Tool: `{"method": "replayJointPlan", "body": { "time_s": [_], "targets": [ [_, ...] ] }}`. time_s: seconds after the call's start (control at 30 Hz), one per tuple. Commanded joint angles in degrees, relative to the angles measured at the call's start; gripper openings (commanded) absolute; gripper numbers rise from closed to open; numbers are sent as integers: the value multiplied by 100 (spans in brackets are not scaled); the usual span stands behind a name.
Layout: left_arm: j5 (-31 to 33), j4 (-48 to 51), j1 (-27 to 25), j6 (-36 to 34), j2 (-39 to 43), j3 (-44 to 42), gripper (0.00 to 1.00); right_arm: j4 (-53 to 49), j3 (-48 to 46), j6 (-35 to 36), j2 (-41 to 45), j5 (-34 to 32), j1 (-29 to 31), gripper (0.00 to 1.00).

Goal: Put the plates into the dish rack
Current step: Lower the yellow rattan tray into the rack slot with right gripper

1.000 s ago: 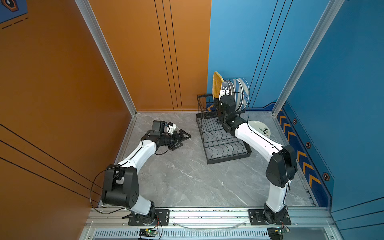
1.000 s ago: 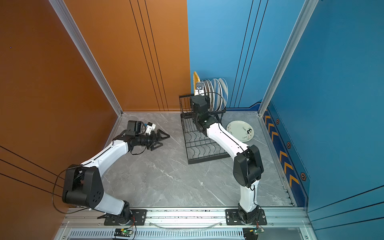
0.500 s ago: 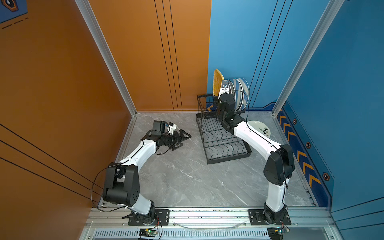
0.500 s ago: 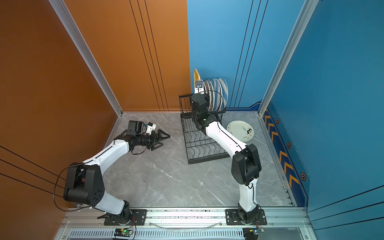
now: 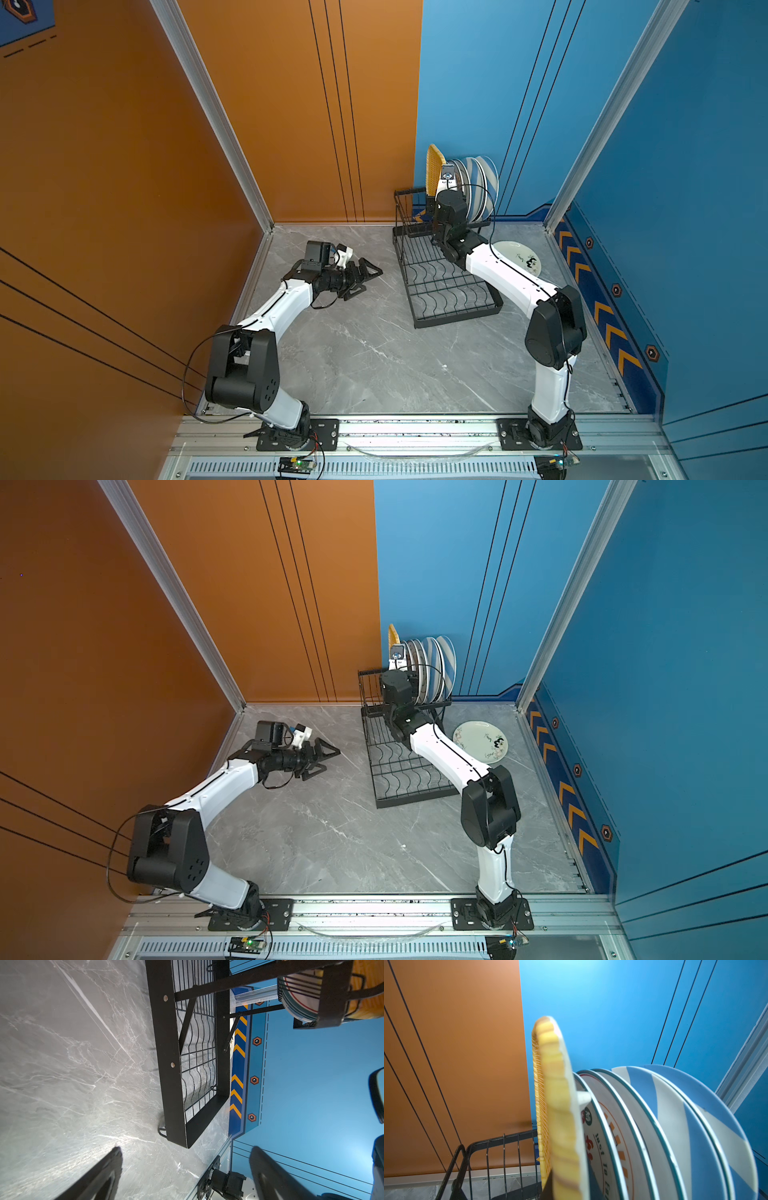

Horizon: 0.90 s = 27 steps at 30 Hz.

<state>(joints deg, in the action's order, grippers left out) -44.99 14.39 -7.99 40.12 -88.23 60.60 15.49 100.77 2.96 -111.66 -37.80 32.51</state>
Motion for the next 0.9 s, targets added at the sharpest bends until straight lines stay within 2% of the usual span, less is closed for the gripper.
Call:
{"method": "replayJointPlan", "body": {
  "time_s": [0.0,0.33,0.43,0.57,0.73,0.87],
  "targets": [
    [-38,-58,63,14,-37,-118,96,285,-139,-102,247,-145,-24,0],
    [-58,-84,89,22,-36,-118,96,274,-476,-129,387,-154,-48,0],
    [-61,-85,99,22,-37,-118,96,218,-567,-155,464,-141,-52,19],
    [-71,-85,97,22,-37,-120,97,164,-699,-182,610,-107,-61,35],
    [-81,-101,105,22,-53,-118,97,79,-802,-224,784,-31,-70,48],
    [-89,-119,113,22,-50,-118,97,10,-898,-286,939,-23,-70,54]
  ]
}}
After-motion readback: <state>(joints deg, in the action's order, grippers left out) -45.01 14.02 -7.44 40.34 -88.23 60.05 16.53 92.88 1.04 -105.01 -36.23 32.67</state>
